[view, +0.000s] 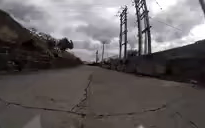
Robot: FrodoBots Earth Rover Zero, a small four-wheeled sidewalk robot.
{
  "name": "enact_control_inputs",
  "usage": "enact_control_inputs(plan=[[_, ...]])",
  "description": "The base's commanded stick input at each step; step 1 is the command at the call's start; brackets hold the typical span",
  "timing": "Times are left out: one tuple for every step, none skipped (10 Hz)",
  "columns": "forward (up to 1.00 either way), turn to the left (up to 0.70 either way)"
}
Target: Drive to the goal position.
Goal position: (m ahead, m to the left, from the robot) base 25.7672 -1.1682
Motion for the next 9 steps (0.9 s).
enact_control_inputs(plan=[[1.00,0.00],[1.00,0.00],[1.00,0.00],[1.00,0.00],[1.00,0.00],[1.00,0.00],[1.00,0.00],[1.00,0.00],[1.00,0.00]])
